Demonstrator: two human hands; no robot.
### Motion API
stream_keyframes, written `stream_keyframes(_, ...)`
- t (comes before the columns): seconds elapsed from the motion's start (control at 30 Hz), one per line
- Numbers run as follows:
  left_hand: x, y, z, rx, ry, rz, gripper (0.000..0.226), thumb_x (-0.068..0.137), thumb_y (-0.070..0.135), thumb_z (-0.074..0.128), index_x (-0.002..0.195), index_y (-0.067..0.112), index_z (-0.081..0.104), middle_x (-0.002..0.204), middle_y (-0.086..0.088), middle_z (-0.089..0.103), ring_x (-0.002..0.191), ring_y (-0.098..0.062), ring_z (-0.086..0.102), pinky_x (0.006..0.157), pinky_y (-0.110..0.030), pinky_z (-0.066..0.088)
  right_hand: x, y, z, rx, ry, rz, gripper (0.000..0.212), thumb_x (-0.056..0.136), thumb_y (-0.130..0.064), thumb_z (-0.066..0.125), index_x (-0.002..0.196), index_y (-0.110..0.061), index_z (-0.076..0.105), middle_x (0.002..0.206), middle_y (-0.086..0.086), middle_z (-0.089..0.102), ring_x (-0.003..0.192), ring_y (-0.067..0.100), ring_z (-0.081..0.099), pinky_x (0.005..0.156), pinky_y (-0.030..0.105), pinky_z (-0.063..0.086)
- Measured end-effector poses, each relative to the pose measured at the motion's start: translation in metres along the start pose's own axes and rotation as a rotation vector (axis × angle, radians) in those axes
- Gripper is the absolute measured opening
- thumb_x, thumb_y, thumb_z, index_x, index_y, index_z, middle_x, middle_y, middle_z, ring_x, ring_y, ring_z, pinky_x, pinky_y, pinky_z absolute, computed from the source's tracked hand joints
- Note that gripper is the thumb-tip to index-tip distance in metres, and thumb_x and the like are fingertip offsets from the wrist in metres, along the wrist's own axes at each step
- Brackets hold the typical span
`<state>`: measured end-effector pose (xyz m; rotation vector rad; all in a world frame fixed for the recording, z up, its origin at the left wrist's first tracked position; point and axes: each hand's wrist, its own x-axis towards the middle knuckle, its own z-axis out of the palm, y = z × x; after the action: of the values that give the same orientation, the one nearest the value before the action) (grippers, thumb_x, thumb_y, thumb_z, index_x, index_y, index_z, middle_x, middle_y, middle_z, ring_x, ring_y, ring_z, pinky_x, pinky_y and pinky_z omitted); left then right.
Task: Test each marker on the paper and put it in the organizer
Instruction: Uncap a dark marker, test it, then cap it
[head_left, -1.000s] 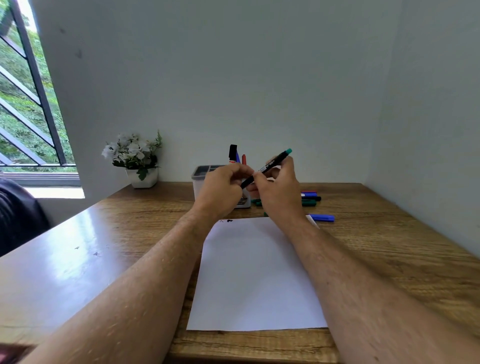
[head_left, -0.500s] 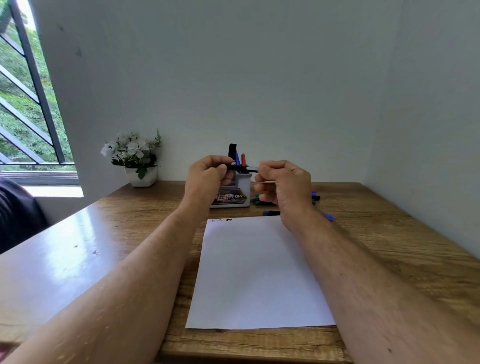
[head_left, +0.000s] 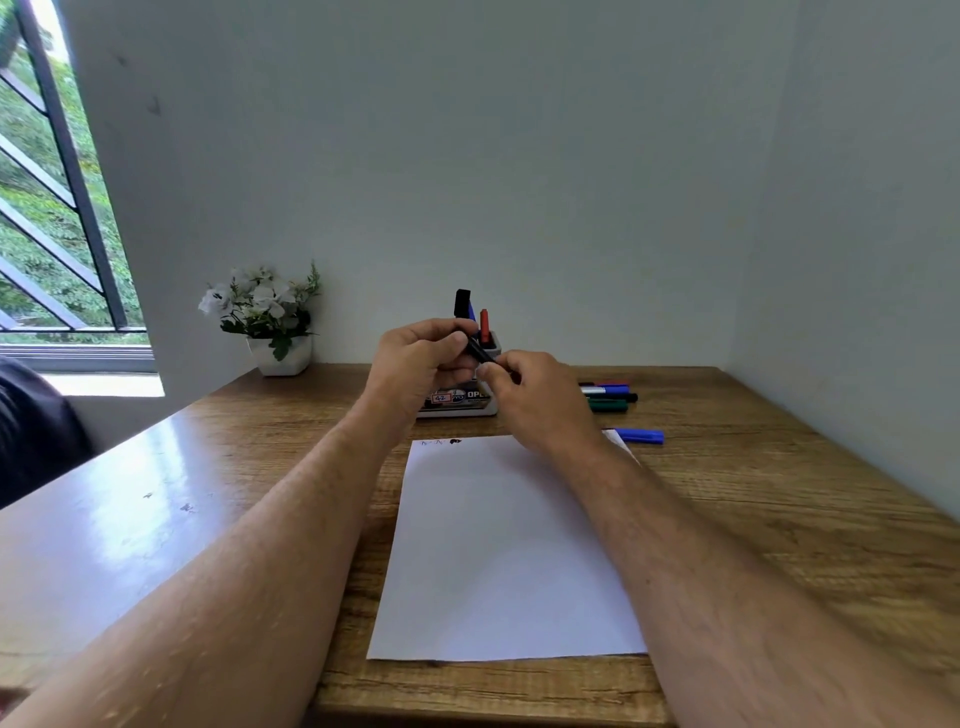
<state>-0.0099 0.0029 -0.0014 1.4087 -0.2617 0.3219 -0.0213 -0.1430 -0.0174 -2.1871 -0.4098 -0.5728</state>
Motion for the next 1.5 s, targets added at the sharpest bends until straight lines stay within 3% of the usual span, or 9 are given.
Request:
stream_keyframes(0.23, -0.001, 0.002, 0.001, -0.05, -0.046, -0.012, 0.024, 0.097, -0.003, 0.048, 0.101, 0.004, 0.07, 0.094, -0.01, 0.073, 0.089, -0.025, 0.07, 0.086, -0.037, 0.057, -0.001, -0.004, -0.005, -0.018, 0.035, 0.052, 0.047, 0.099, -0.049, 0.051, 0.057, -0.027, 0.05, 0.055, -0.009, 0.051, 0.052, 0.005, 0.047, 0.049, 0.025, 0.029)
stream_keyframes(0.53, 0.001, 0.004, 0.002, -0.128, -0.006, -0.012, 0.022, 0.097, -0.002, 0.049, 0.097, 0.005, 0.07, 0.091, -0.012, 0.071, 0.085, -0.024, 0.068, 0.084, -0.034, 0.057, -0.006, -0.013, -0.011, -0.05, 0.002, 0.086, 0.058, 0.098, -0.058, 0.045, 0.052, -0.023, 0.042, 0.05, -0.006, 0.042, 0.047, 0.008, 0.039, 0.048, 0.026, 0.026)
stream_keyframes(0.8, 0.007, 0.006, -0.012, -0.056, 0.256, 0.082, 0.027, 0.096, -0.001, 0.047, 0.094, 0.011, 0.071, 0.088, -0.008, 0.07, 0.081, -0.015, 0.069, 0.069, -0.024, 0.057, -0.008, -0.007, -0.012, 0.11, -0.063, 0.186, 0.032, 0.095, -0.021, 0.053, 0.072, -0.015, 0.075, 0.059, -0.005, 0.056, 0.063, 0.011, 0.053, 0.064, 0.028, 0.041)
stream_keyframes(0.87, 0.006, 0.007, -0.016, 0.017, 0.266, 0.107, 0.033, 0.091, -0.004, 0.04, 0.084, 0.012, 0.067, 0.077, -0.006, 0.065, 0.073, -0.016, 0.063, 0.067, -0.028, 0.055, -0.009, -0.007, -0.012, 0.192, -0.095, 0.205, 0.026, 0.096, -0.014, 0.05, 0.097, -0.011, 0.076, 0.068, 0.0, 0.063, 0.057, 0.01, 0.054, 0.056, 0.026, 0.044)
stream_keyframes(0.97, 0.002, 0.009, -0.013, 0.144, 0.203, 0.102, 0.035, 0.081, -0.003, 0.031, 0.062, 0.013, 0.056, 0.056, -0.002, 0.05, 0.051, -0.011, 0.044, 0.049, -0.025, 0.038, -0.013, -0.009, -0.011, 0.334, -0.167, 0.228, 0.042, 0.094, -0.003, 0.043, 0.126, -0.026, 0.059, 0.09, 0.012, 0.07, 0.044, 0.013, 0.052, 0.037, 0.022, 0.039)
stream_keyframes(1.07, -0.003, 0.009, -0.008, 0.223, 0.098, 0.003, 0.033, 0.077, -0.001, 0.026, 0.055, 0.014, 0.047, 0.049, 0.0, 0.039, 0.042, -0.011, 0.031, 0.041, -0.021, 0.025, -0.015, -0.01, -0.008, 0.425, -0.189, 0.272, 0.043, 0.094, -0.001, 0.035, 0.11, -0.029, 0.062, 0.099, 0.014, 0.065, 0.042, 0.016, 0.055, 0.038, 0.027, 0.046)
stream_keyframes(1.23, -0.003, 0.01, -0.009, 0.241, 0.063, -0.135, 0.03, 0.076, 0.002, 0.023, 0.056, 0.015, 0.042, 0.048, -0.001, 0.036, 0.039, -0.013, 0.026, 0.037, -0.018, 0.024, -0.017, -0.013, -0.005, 0.544, -0.224, 0.387, 0.046, 0.098, -0.006, 0.027, 0.09, -0.017, 0.071, 0.104, 0.014, 0.066, 0.062, 0.029, 0.069, 0.067, 0.053, 0.062)
stream_keyframes(1.43, -0.002, 0.008, -0.014, 0.397, 0.048, -0.323, 0.031, 0.079, 0.009, 0.025, 0.055, 0.018, 0.044, 0.046, 0.002, 0.038, 0.041, -0.013, 0.027, 0.041, -0.022, 0.023, -0.017, -0.005, 0.0, 0.47, -0.198, 0.319, 0.033, 0.091, 0.004, 0.048, 0.094, -0.023, 0.066, 0.092, 0.006, 0.076, 0.077, 0.025, 0.075, 0.06, 0.045, 0.063)
stream_keyframes(1.5, -0.002, 0.008, -0.015, 0.545, -0.004, -0.418, 0.029, 0.08, 0.01, 0.028, 0.055, 0.017, 0.042, 0.047, 0.001, 0.037, 0.044, -0.015, 0.026, 0.045, -0.022, 0.022, -0.017, -0.004, 0.001, 0.462, -0.184, 0.299, 0.016, 0.092, -0.005, 0.062, 0.09, -0.021, 0.064, 0.089, 0.009, 0.075, 0.072, 0.025, 0.075, 0.058, 0.043, 0.062)
